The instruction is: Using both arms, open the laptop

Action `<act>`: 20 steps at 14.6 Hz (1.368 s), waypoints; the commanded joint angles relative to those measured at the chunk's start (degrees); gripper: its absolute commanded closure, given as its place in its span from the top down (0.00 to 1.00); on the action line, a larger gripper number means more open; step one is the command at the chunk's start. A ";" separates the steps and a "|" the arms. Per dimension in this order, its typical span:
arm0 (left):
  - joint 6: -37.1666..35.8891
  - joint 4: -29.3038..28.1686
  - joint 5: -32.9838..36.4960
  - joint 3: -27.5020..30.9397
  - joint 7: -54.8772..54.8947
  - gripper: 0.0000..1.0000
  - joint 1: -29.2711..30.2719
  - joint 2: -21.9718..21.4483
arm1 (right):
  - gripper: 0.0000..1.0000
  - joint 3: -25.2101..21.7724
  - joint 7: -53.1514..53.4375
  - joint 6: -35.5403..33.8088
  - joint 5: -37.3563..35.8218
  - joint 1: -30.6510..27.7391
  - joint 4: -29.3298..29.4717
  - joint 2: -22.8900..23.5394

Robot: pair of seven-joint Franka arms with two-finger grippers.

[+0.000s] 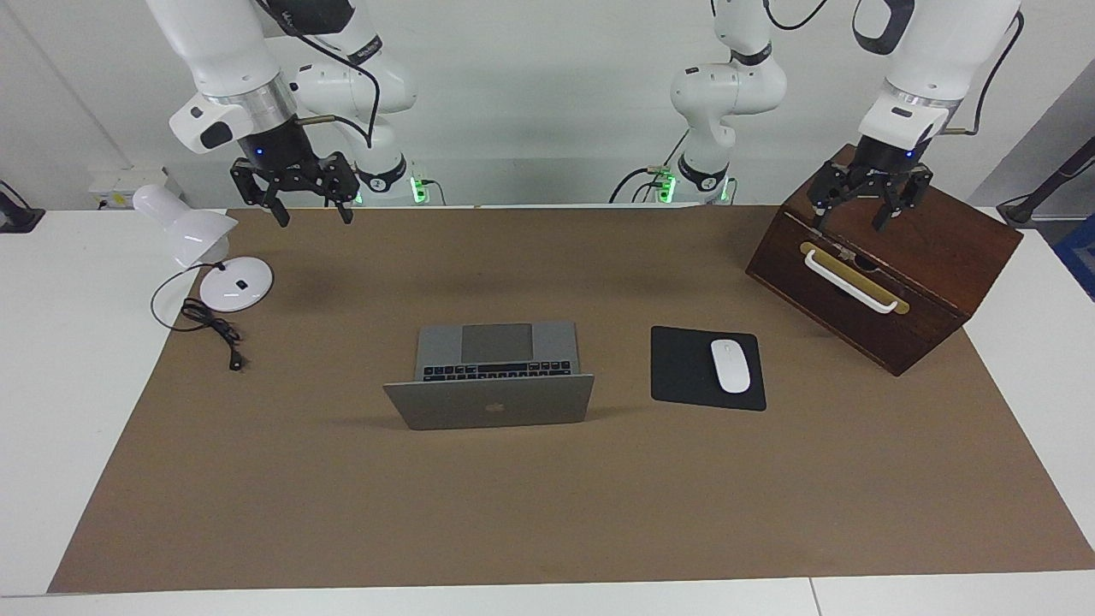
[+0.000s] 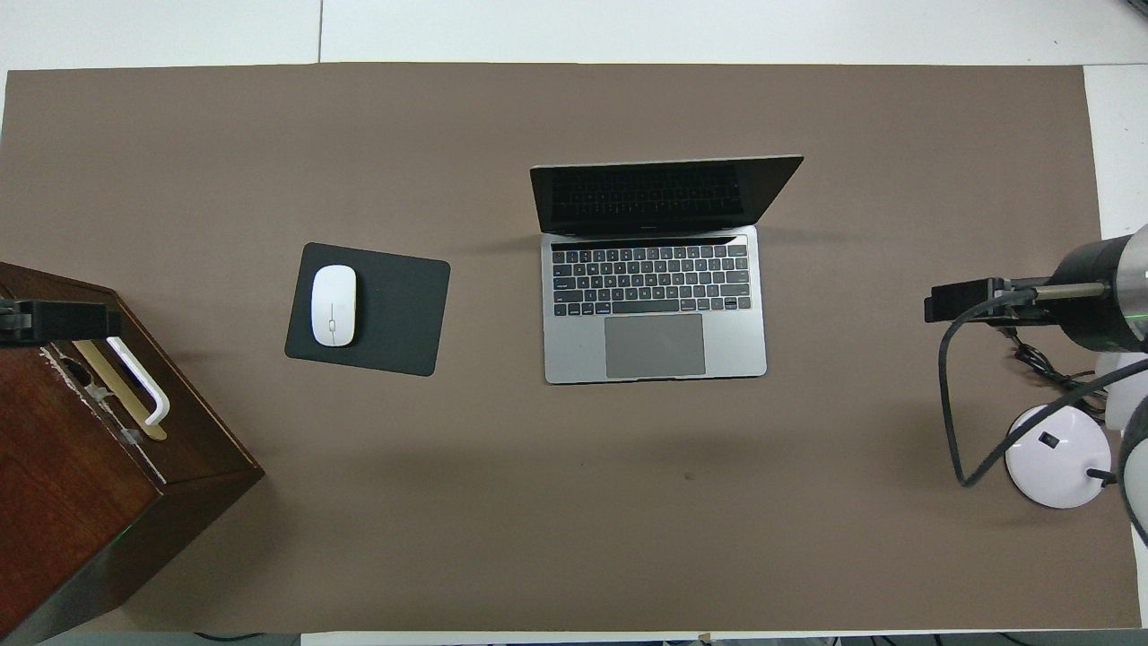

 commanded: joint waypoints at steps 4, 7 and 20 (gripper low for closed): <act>-5.54 5.45 0.94 -0.47 -1.14 1.00 2.97 1.99 | 1.00 -0.30 -0.19 3.17 -1.11 -0.98 0.06 1.36; -6.06 7.37 0.41 -0.47 -1.14 1.00 3.33 4.09 | 1.00 -0.57 -0.37 3.35 -0.76 -0.29 -0.11 1.98; -4.74 7.12 0.59 -0.47 -1.23 1.00 2.45 9.11 | 1.00 -0.48 -0.46 -9.65 -3.30 -1.25 13.41 9.18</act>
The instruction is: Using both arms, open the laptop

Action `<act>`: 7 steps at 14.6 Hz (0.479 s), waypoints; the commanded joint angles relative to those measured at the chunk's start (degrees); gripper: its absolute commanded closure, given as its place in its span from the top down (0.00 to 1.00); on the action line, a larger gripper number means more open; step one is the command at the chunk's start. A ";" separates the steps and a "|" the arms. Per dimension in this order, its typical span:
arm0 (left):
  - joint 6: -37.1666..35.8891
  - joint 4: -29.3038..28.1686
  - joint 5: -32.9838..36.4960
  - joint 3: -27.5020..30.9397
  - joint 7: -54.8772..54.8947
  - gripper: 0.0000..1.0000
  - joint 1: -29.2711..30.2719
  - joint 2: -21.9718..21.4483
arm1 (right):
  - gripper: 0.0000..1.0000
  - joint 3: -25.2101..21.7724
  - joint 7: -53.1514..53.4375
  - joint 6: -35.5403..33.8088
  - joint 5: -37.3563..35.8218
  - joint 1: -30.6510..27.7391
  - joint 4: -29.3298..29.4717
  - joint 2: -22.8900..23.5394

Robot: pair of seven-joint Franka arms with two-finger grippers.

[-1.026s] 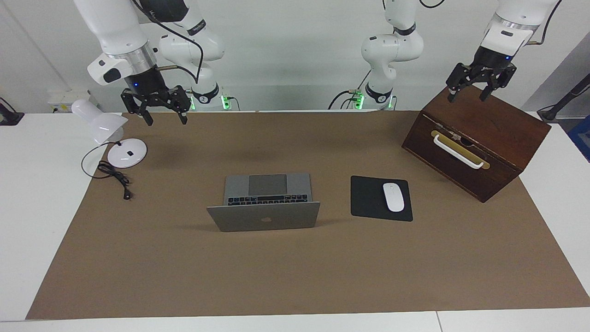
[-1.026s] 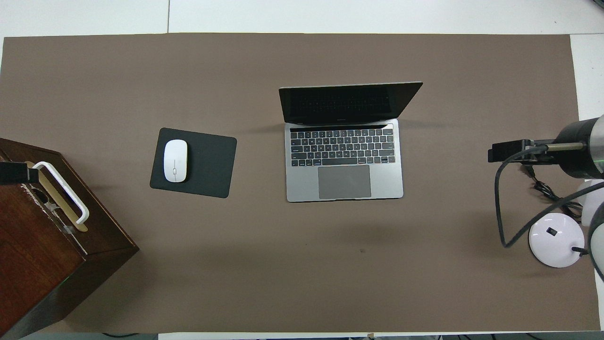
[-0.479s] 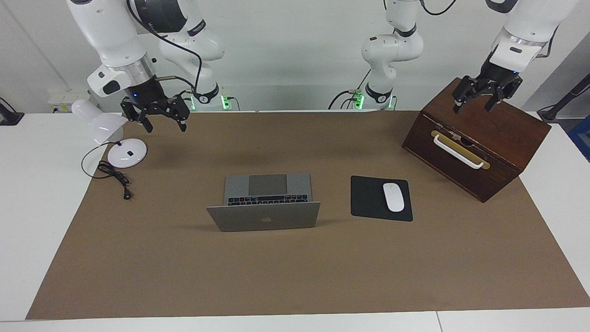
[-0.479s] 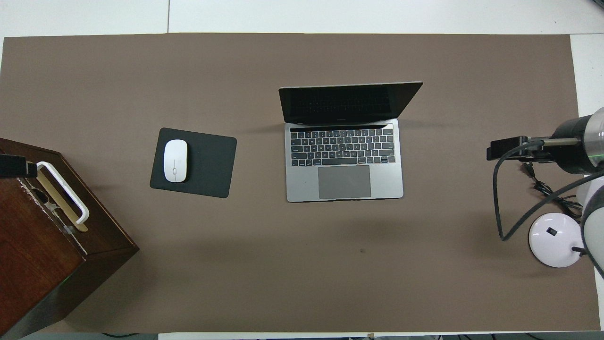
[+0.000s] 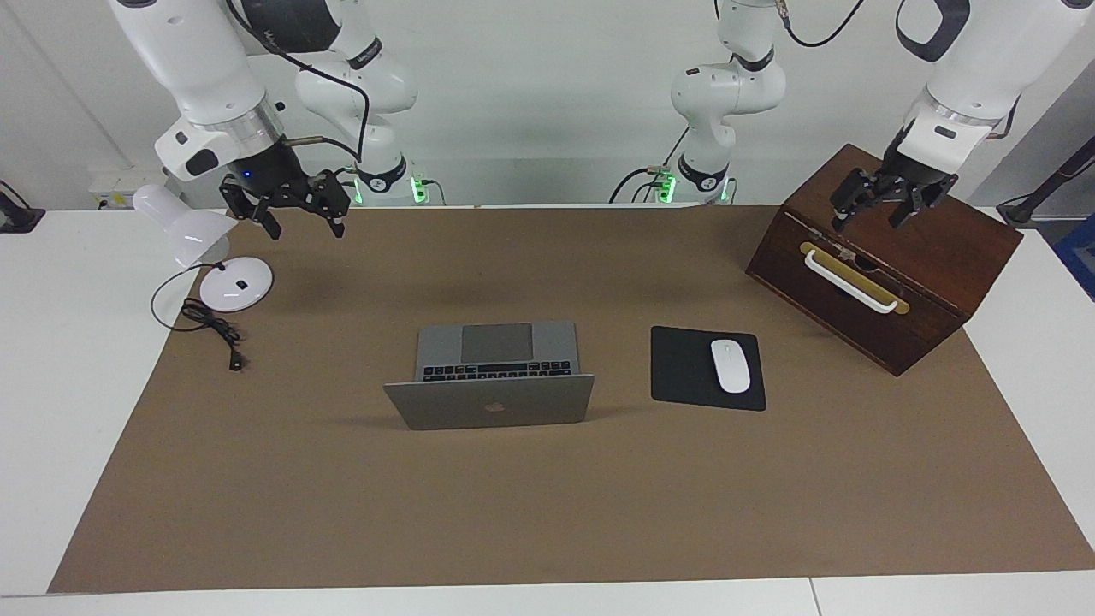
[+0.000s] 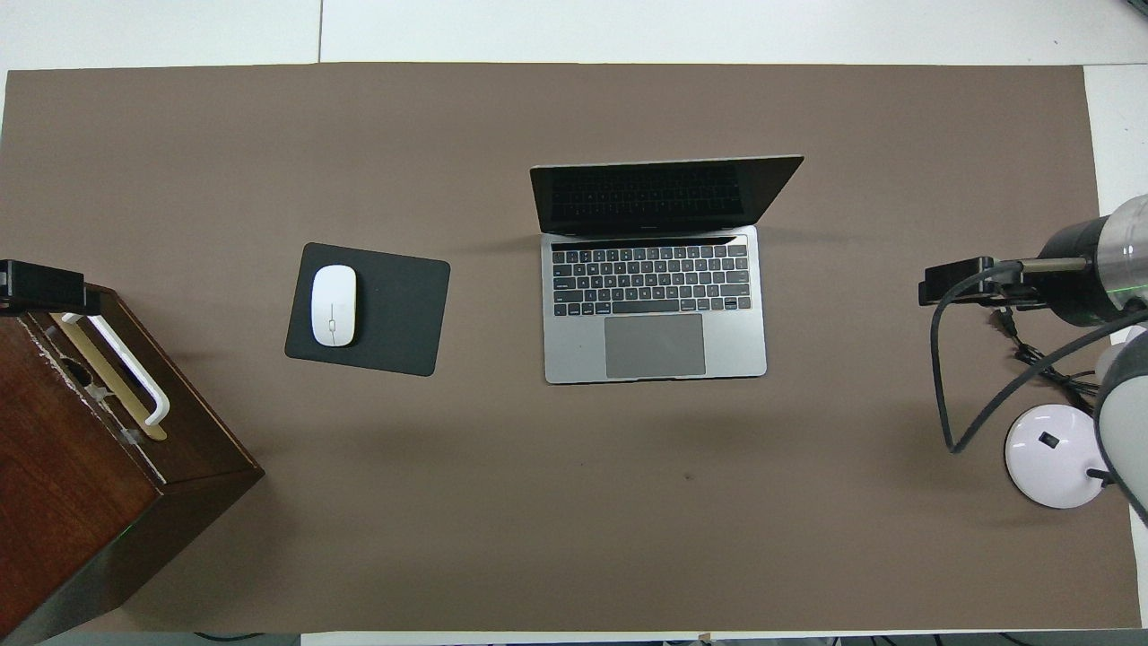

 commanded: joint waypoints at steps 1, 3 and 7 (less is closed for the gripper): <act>-0.54 0.04 0.58 -0.13 -0.69 1.00 -0.14 -0.24 | 1.00 0.41 -0.41 -4.78 -2.30 -0.97 6.56 3.06; -1.50 0.04 0.50 -0.21 -0.69 1.00 -0.05 -0.42 | 1.00 0.41 -0.41 -5.68 -2.30 -1.06 7.54 2.98; -3.09 0.48 0.50 -0.13 -0.69 1.00 -0.14 -0.33 | 1.00 0.41 -0.24 -4.89 -2.21 -1.23 7.02 2.62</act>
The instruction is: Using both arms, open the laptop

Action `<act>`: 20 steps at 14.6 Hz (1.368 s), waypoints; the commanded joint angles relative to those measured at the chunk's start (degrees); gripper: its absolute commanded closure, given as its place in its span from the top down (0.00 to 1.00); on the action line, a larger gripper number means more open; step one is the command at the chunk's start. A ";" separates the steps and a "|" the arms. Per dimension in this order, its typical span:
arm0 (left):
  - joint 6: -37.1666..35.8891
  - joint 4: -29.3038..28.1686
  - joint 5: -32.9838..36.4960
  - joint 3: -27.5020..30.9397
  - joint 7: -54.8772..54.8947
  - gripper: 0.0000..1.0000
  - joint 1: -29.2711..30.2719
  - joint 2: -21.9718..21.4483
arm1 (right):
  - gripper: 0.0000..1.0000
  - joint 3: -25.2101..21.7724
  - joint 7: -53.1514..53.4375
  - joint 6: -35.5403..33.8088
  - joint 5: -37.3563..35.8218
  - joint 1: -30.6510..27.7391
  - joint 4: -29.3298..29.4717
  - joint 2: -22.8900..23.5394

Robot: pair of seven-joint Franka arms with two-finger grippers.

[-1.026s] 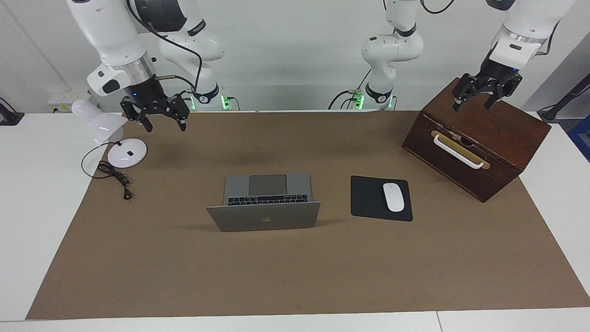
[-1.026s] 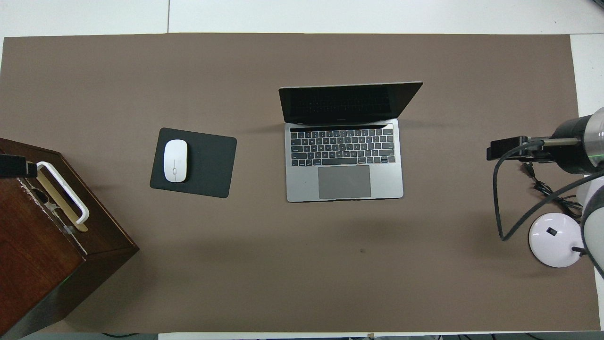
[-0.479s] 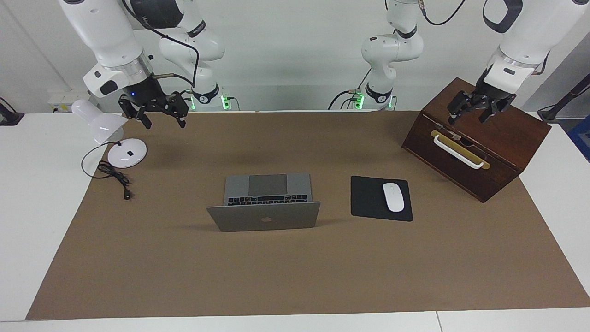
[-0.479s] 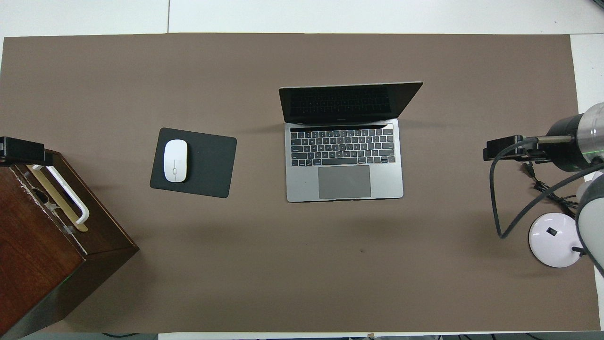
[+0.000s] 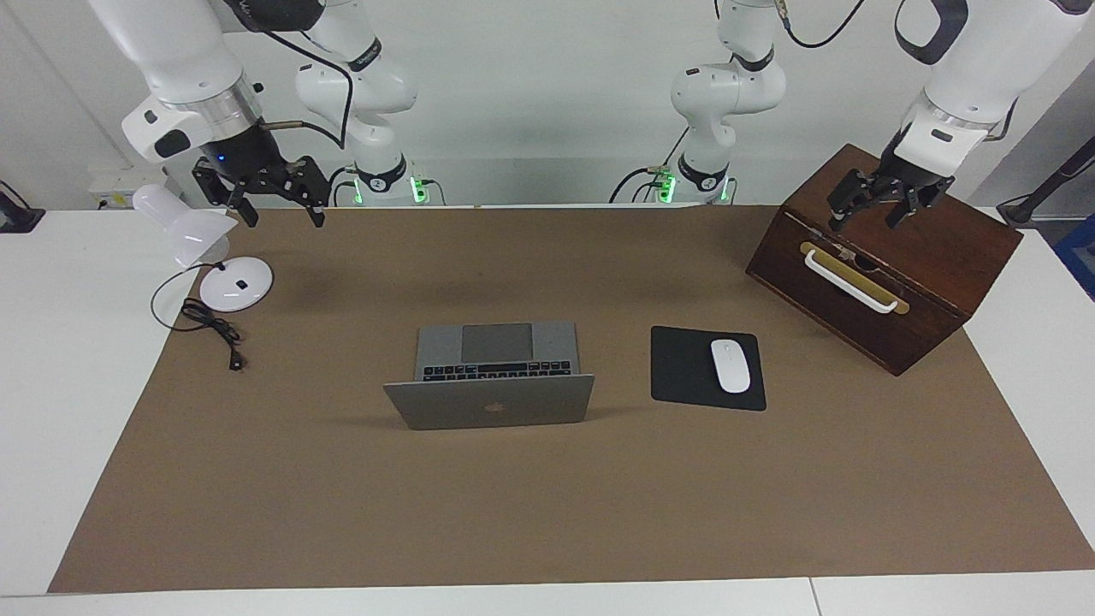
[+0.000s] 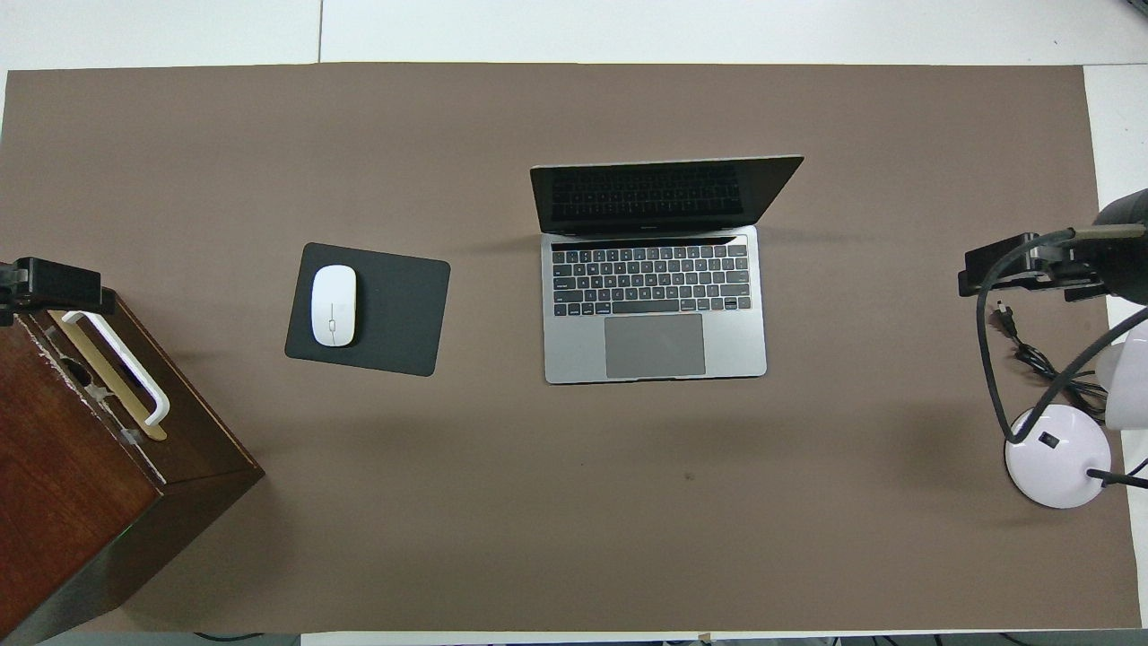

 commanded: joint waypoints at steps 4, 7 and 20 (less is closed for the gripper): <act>-1.50 0.55 0.50 -0.14 -0.69 1.00 0.31 -0.35 | 1.00 0.34 -0.24 -0.84 -1.20 -0.75 0.95 0.59; -1.59 0.29 0.58 -0.06 -0.69 1.00 0.05 -0.43 | 1.00 0.25 -0.24 -1.45 -3.56 -0.75 0.08 0.24; -1.59 0.55 0.50 -0.14 -0.61 1.00 0.14 -0.43 | 1.00 0.08 0.20 -1.28 -4.72 -0.84 0.08 -0.12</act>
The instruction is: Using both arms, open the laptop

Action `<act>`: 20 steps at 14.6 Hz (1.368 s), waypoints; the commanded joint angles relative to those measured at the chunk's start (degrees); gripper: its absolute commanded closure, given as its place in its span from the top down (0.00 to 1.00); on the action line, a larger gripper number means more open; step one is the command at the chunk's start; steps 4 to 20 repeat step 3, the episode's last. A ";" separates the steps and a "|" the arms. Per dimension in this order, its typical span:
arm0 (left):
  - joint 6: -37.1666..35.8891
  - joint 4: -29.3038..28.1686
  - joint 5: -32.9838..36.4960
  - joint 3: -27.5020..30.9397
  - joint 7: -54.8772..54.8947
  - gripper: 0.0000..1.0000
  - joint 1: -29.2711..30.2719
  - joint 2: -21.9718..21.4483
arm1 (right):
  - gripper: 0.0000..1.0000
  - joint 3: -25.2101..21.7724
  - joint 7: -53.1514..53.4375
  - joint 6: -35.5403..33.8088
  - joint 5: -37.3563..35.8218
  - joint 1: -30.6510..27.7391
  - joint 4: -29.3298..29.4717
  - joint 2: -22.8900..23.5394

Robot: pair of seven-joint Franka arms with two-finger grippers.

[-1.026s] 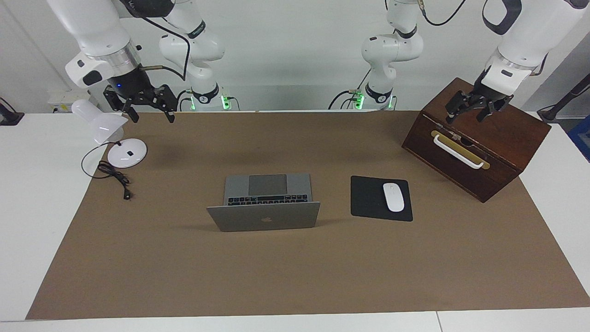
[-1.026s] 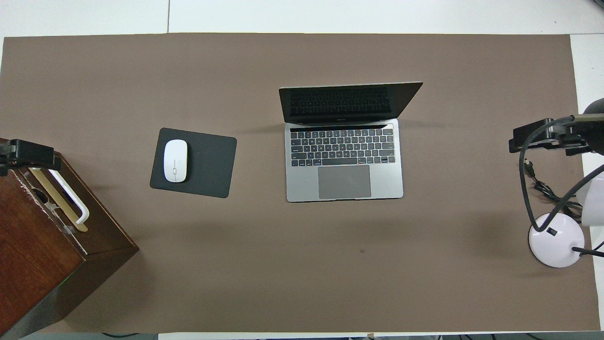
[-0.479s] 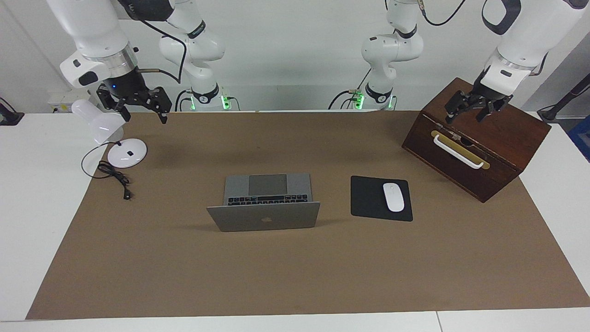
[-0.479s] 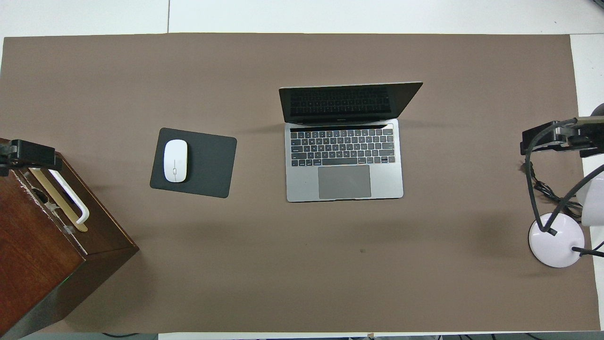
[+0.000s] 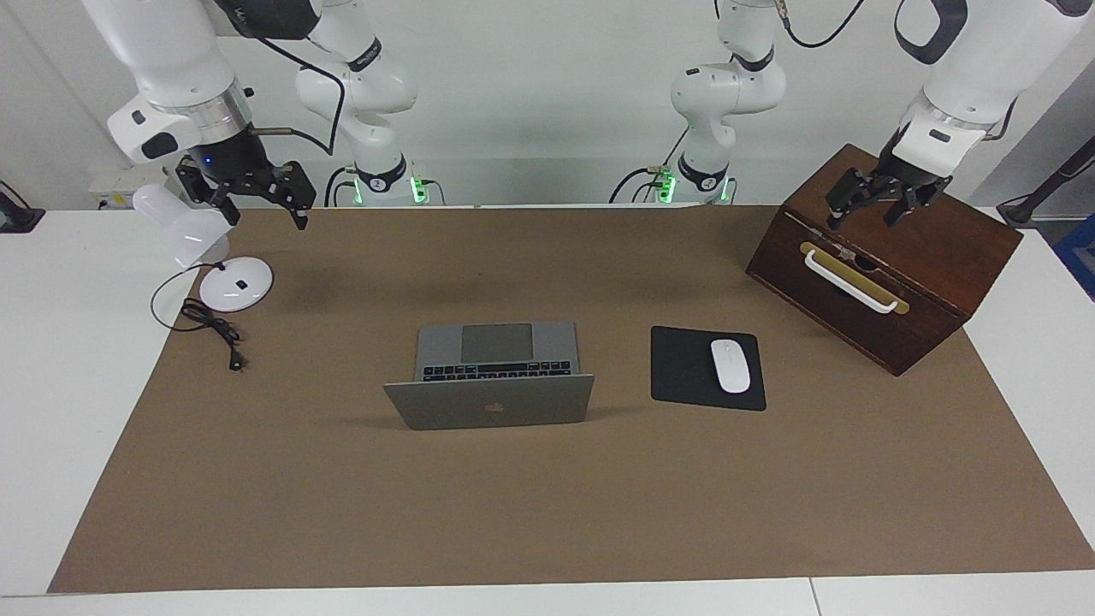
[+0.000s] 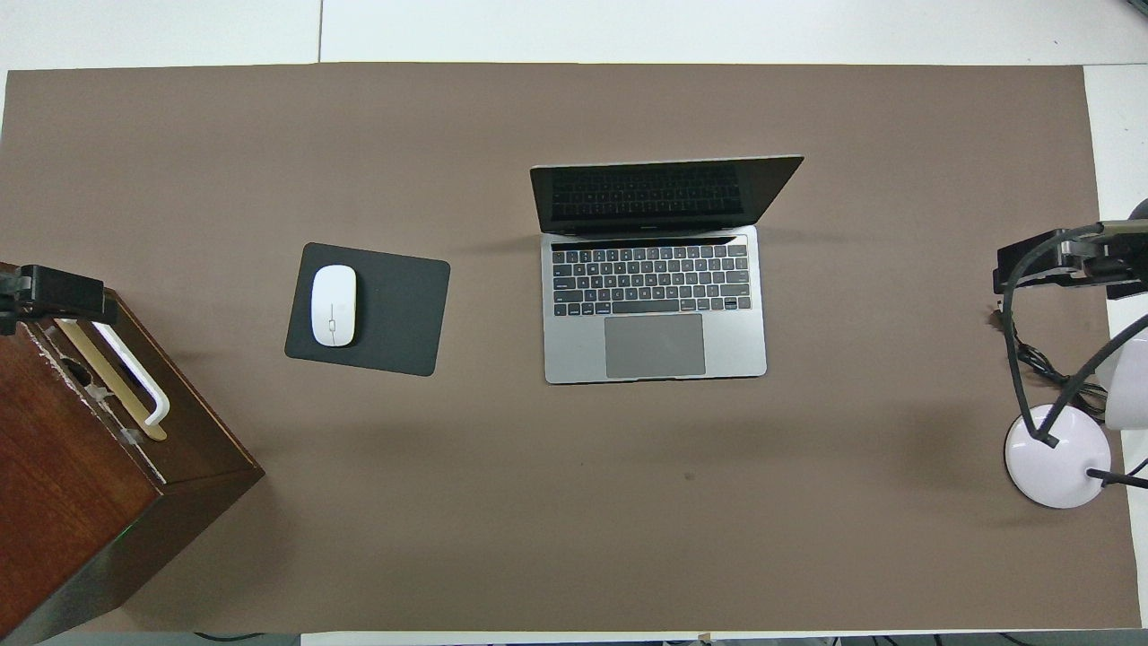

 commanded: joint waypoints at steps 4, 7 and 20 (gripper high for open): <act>-1.20 0.49 0.50 -0.10 -0.60 1.00 0.13 -0.41 | 1.00 0.35 0.28 0.03 -0.08 -0.32 0.06 -0.27; -1.20 0.49 0.50 -0.10 -0.60 1.00 0.13 -0.41 | 1.00 0.35 0.28 0.03 -0.08 -0.32 0.06 -0.27; -1.20 0.49 0.50 -0.10 -0.60 1.00 0.13 -0.41 | 1.00 0.35 0.28 0.03 -0.08 -0.32 0.06 -0.27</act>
